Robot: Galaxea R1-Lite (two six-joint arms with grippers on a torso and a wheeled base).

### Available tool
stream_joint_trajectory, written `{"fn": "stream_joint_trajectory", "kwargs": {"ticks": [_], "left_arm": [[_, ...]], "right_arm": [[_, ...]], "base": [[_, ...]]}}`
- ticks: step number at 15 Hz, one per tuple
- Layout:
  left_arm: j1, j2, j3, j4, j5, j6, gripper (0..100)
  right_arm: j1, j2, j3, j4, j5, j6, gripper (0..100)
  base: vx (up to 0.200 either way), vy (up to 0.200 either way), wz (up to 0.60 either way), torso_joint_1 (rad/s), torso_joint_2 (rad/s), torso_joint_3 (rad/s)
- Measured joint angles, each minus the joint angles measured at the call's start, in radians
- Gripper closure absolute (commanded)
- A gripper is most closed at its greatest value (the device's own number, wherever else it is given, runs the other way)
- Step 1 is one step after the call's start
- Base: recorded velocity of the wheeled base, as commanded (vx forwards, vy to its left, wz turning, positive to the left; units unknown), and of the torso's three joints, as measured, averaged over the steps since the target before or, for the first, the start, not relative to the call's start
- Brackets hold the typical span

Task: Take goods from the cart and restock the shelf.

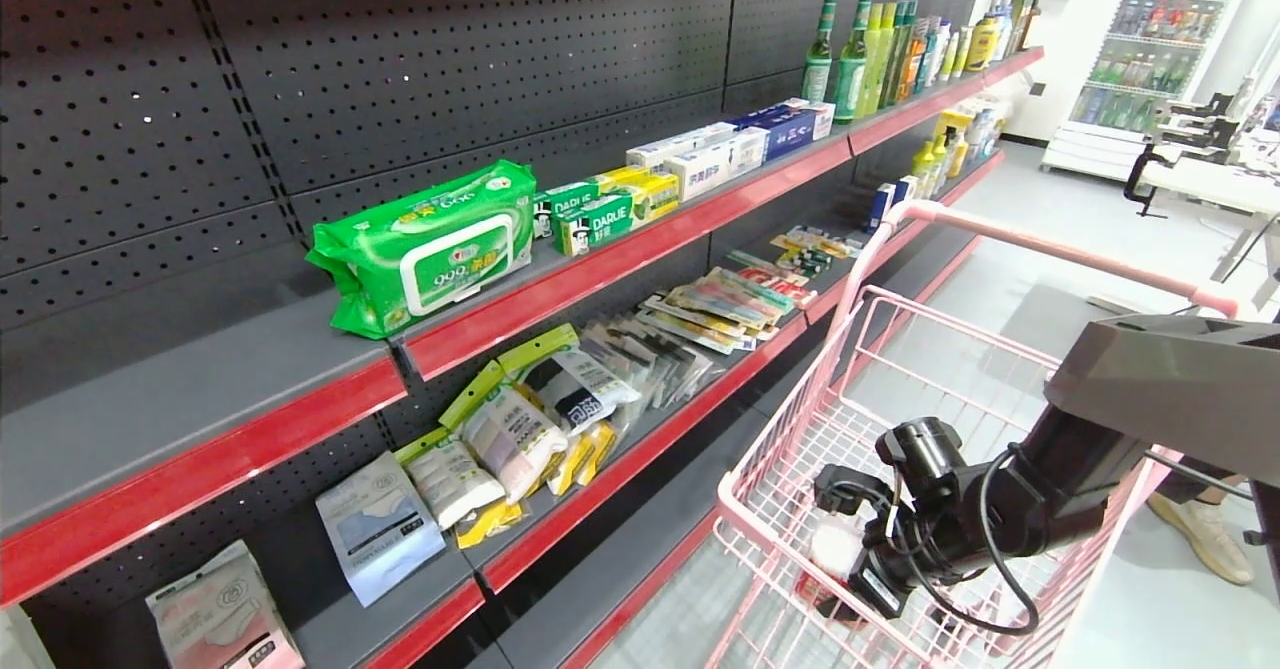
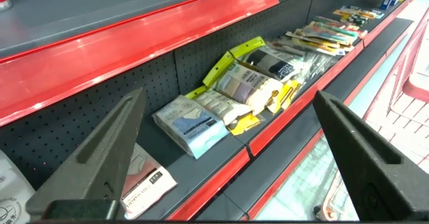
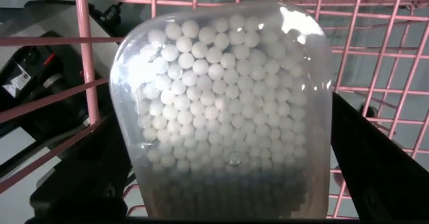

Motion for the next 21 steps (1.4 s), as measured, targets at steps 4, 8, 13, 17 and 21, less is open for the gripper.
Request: {"fn": "stream_joint_trajectory", "kwargs": {"ticks": [4,8,13,17,21], "left_arm": [[0.0,0.0,0.0,0.0,0.0,0.0,0],[0.0,0.0,0.0,0.001,0.0,0.0,0],[0.0,0.0,0.0,0.001,0.0,0.0,0],[0.0,0.0,0.0,0.001,0.0,0.0,0],[0.0,0.0,0.0,0.001,0.0,0.0,0]], "right_arm": [[0.001,0.017,-0.008,-0.054,-0.006,0.001,100],[0.004,0.034,0.0,-0.077,-0.008,0.002,100],[0.003,0.033,-0.002,-0.086,-0.008,0.002,100],[-0.006,-0.023,0.014,-0.086,-0.009,0.014,100],[-0.021,-0.09,0.072,-0.085,-0.009,0.018,100]], "base": [[0.0,0.0,0.0,0.0,0.0,0.0],[0.0,0.0,0.0,0.0,0.0,0.0],[0.0,0.0,0.0,0.0,0.0,0.0],[0.0,0.0,0.0,0.0,0.0,0.0],[0.0,0.0,0.0,0.0,0.0,0.0]]}}
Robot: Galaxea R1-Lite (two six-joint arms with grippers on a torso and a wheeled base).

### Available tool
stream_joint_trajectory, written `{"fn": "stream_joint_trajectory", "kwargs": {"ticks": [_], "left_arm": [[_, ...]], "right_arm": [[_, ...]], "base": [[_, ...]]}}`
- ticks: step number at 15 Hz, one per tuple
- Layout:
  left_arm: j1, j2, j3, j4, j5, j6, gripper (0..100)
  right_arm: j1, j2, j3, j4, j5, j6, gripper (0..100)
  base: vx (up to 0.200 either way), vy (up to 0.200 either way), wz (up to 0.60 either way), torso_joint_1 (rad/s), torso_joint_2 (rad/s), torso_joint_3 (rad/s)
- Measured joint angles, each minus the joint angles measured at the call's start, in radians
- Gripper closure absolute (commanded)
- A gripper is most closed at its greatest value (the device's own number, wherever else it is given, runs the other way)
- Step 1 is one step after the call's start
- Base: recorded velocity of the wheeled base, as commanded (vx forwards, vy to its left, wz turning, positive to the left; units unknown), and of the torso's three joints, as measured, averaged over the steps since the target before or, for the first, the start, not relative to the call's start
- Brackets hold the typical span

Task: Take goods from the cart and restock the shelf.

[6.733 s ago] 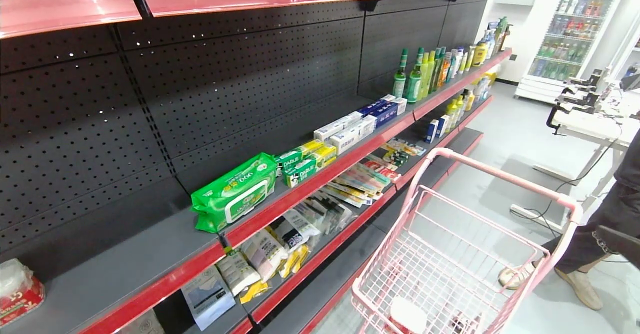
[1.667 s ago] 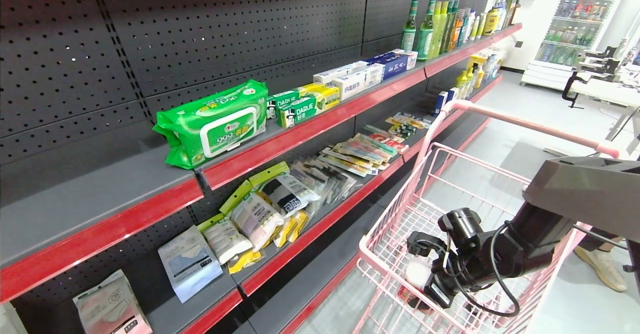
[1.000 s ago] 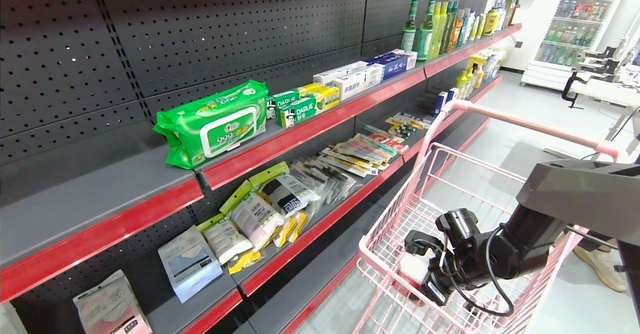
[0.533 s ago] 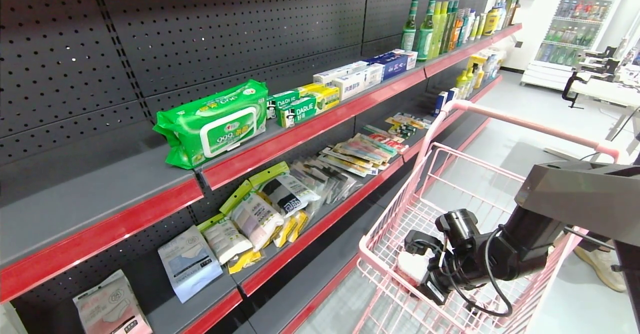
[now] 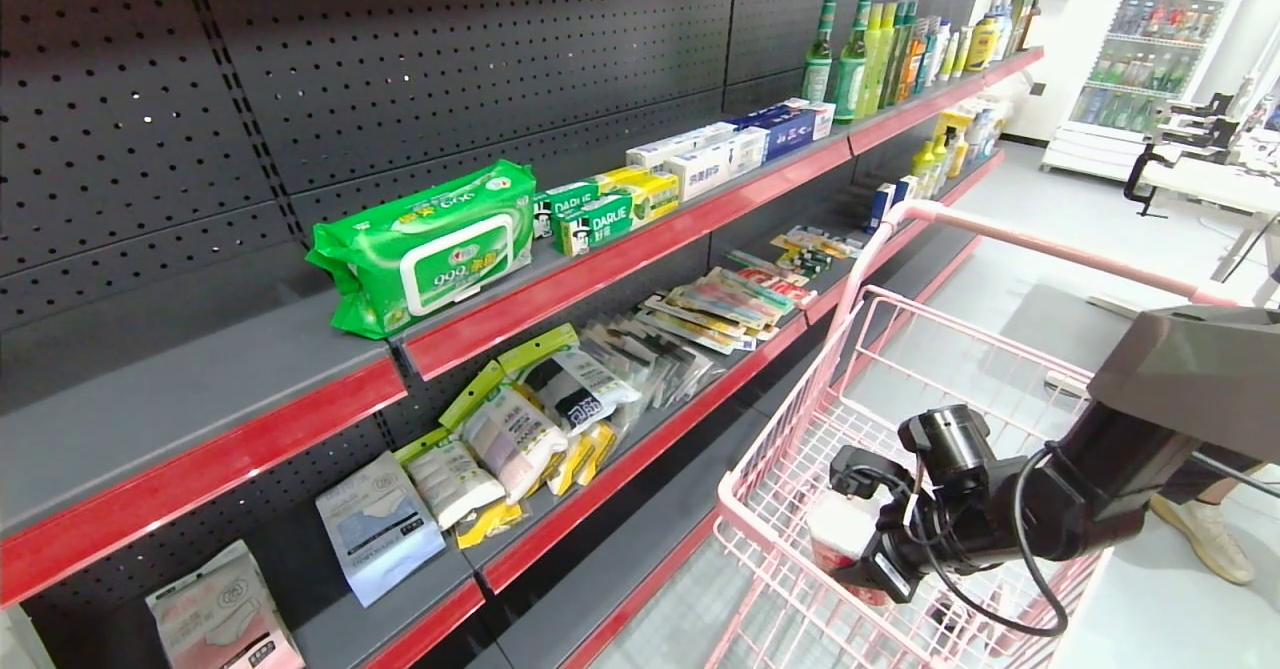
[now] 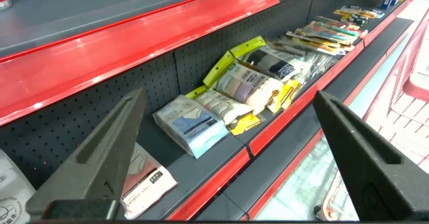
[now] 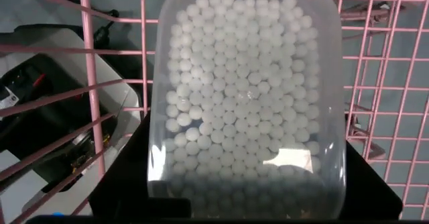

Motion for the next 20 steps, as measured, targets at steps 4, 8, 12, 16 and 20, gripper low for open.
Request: {"fn": "stream_joint_trajectory", "kwargs": {"ticks": [4,8,12,16,20], "left_arm": [[0.0,0.0,0.0,0.0,0.0,0.0,0],[0.0,0.0,-0.001,0.0,0.0,0.0,0],[-0.001,0.0,-0.001,0.0,0.0,0.0,0],[-0.001,0.0,-0.001,0.0,0.0,0.0,0],[-0.001,0.0,-0.001,0.0,-0.001,0.0,0]], "right_arm": [[-0.014,-0.049,0.015,0.0,-0.002,0.012,100],[-0.033,-0.166,0.067,0.0,-0.007,0.095,100],[-0.073,-0.359,0.132,0.003,-0.025,0.169,100],[-0.14,-0.56,0.188,0.009,-0.047,0.182,100],[-0.217,-0.754,0.222,0.011,-0.082,0.251,100]], "base": [[0.0,0.0,0.0,0.0,0.0,0.0],[0.0,0.0,0.0,0.0,0.0,0.0],[0.0,0.0,0.0,0.0,0.0,0.0],[0.0,0.0,0.0,0.0,0.0,0.0],[0.0,0.0,0.0,0.0,0.0,0.0]]}}
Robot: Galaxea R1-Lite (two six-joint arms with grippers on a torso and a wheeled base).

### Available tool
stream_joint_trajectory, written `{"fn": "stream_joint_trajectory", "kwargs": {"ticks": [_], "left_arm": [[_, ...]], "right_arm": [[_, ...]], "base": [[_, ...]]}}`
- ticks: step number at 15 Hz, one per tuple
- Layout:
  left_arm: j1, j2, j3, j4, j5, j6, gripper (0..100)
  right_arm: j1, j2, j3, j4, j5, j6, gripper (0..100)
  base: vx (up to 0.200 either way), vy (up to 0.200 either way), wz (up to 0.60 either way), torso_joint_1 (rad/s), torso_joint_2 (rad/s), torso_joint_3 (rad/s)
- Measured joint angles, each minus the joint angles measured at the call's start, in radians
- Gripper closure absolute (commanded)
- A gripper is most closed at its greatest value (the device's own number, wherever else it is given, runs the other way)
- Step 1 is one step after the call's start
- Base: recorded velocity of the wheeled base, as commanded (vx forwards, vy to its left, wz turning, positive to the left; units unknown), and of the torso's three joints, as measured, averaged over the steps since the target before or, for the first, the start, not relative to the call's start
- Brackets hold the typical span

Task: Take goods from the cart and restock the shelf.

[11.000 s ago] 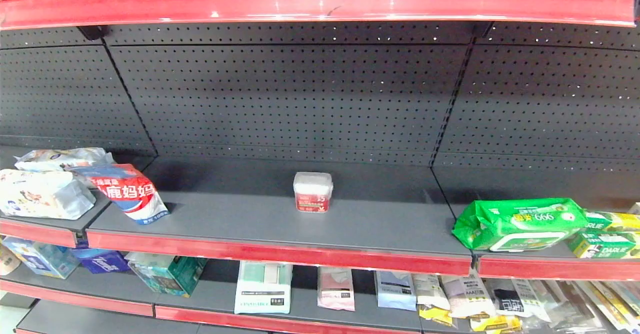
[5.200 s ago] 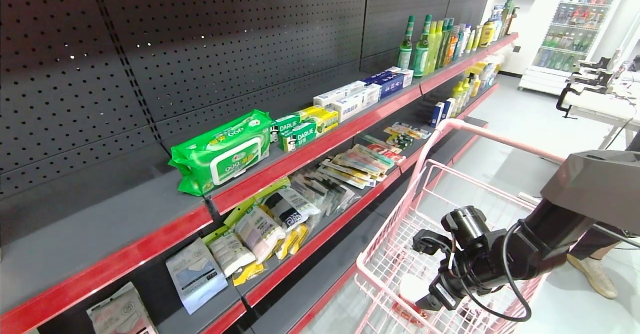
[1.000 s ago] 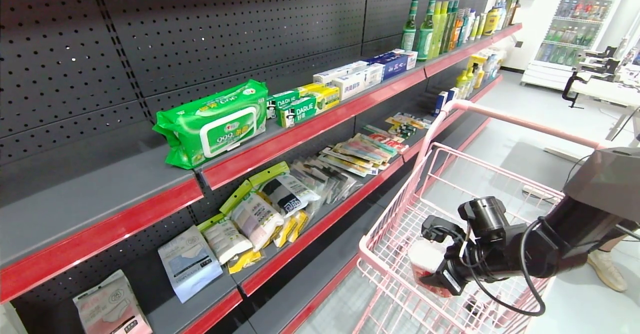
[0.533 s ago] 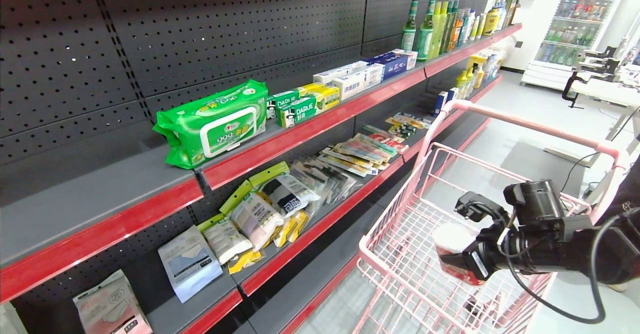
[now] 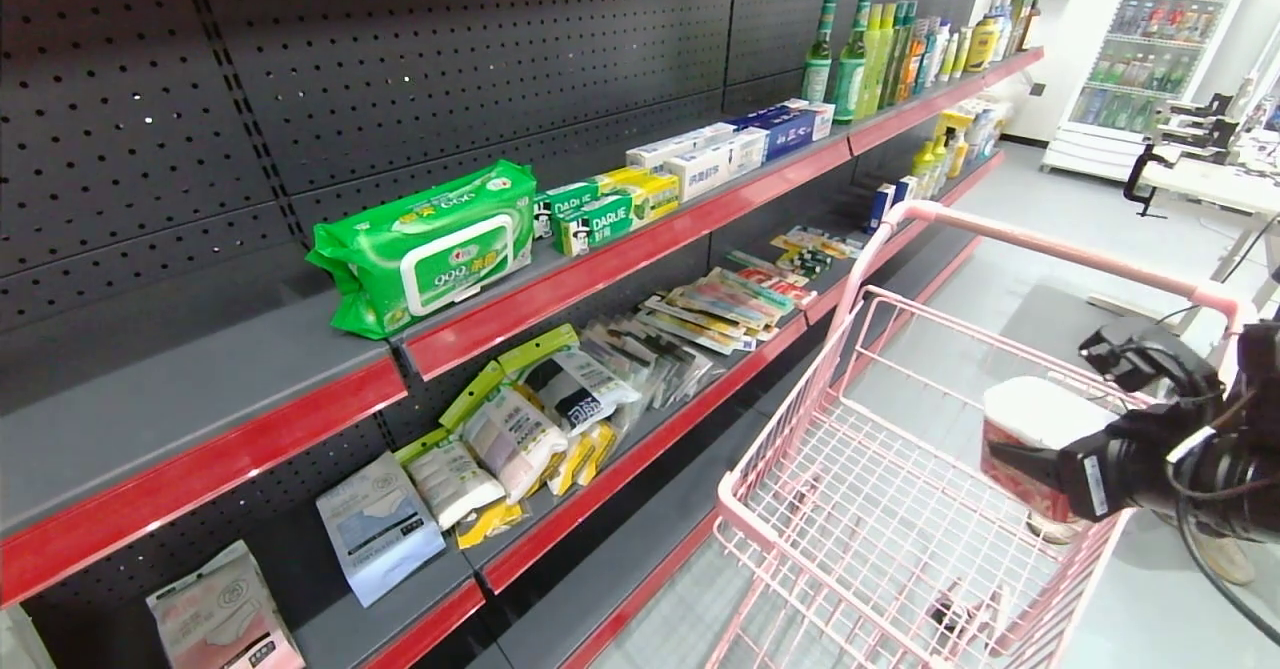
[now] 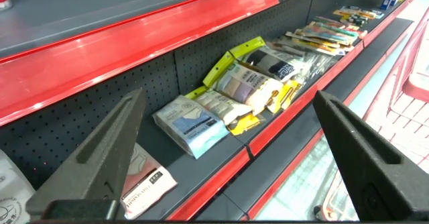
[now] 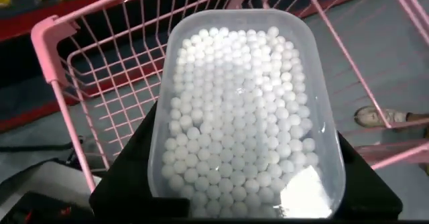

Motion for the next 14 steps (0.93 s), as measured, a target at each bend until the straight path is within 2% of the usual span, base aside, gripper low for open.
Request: {"fn": "stream_joint_trajectory", "kwargs": {"ticks": [3,8,10,14], "left_arm": [[0.0,0.0,0.0,0.0,0.0,0.0,0],[0.0,0.0,0.0,0.0,0.0,0.0,0],[0.0,0.0,0.0,0.0,-0.001,0.0,0],[0.0,0.0,0.0,0.0,0.0,0.0,0]], "right_arm": [[-0.033,-0.125,0.044,0.001,-0.061,0.013,100],[-0.057,-0.246,0.086,0.003,-0.066,0.014,100],[-0.058,-0.267,0.089,0.004,-0.067,0.014,100],[-0.063,-0.29,0.089,0.003,-0.069,0.013,100]], "base": [[0.0,0.0,0.0,0.0,0.0,0.0],[0.0,0.0,0.0,0.0,0.0,0.0],[0.0,0.0,0.0,0.112,-0.29,-0.166],[0.0,0.0,0.0,0.215,-0.54,-0.32]]}}
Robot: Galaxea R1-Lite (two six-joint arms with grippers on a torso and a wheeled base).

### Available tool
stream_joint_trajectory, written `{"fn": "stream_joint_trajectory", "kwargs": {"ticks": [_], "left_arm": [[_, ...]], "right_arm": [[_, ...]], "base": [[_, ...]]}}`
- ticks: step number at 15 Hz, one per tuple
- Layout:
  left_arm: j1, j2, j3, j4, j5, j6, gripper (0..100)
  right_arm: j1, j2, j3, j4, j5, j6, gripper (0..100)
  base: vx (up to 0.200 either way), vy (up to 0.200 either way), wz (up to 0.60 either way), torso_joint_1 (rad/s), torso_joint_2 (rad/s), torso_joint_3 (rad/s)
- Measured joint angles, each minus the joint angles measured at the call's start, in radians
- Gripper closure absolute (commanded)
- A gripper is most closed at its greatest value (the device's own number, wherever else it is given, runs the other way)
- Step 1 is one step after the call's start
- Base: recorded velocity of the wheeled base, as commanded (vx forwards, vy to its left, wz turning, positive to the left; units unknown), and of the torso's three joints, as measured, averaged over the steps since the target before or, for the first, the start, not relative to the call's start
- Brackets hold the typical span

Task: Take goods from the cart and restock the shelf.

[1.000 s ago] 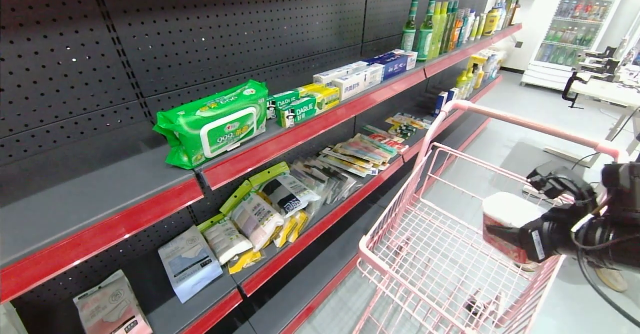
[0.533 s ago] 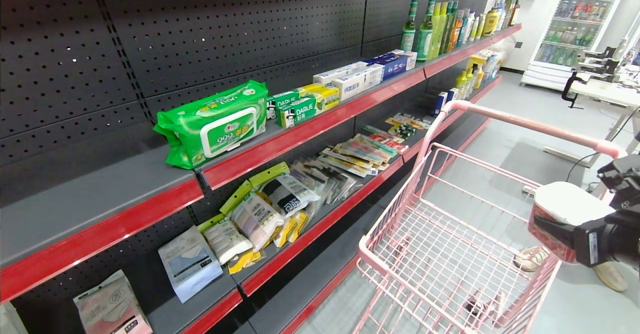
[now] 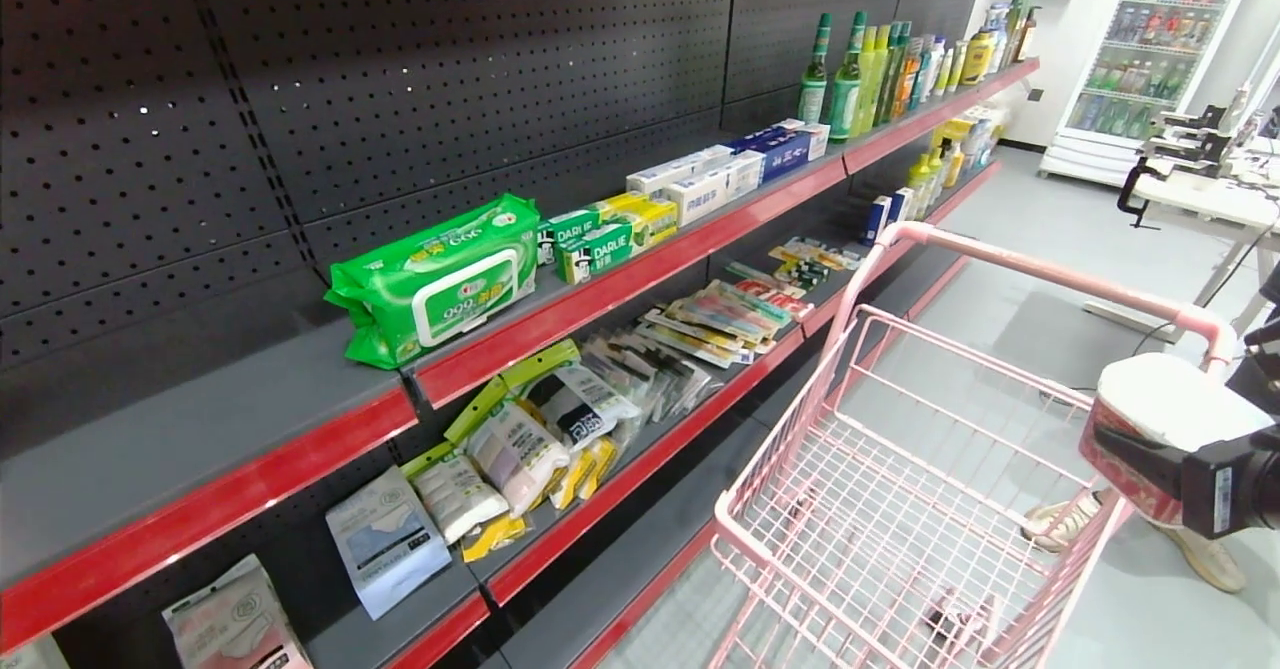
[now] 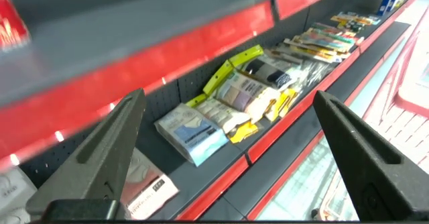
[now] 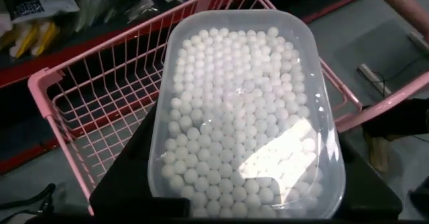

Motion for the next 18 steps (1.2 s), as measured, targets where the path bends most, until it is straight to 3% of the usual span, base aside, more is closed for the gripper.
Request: {"fn": "stream_joint_trajectory", "kwargs": {"ticks": [18], "left_arm": [[0.0,0.0,0.0,0.0,0.0,0.0,0]], "right_arm": [[-0.004,0.007,-0.009,0.0,0.005,-0.005,100]], "base": [[0.0,0.0,0.0,0.173,-0.39,-0.218]]}}
